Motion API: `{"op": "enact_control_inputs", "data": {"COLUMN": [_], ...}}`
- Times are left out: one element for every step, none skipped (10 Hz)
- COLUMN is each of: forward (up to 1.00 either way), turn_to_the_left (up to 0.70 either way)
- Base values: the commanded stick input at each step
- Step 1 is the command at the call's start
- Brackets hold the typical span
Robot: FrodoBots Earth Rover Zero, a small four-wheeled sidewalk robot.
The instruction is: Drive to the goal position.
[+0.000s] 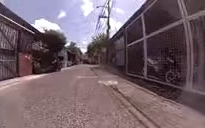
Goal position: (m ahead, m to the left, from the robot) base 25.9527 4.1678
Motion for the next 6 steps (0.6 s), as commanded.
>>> {"op": "enact_control_inputs", "data": {"forward": [0.70,0.70,0.70,0.70,0.70,0.70], "turn_to_the_left": [0.00,0.00,0.00,0.00,0.00,0.00]}}
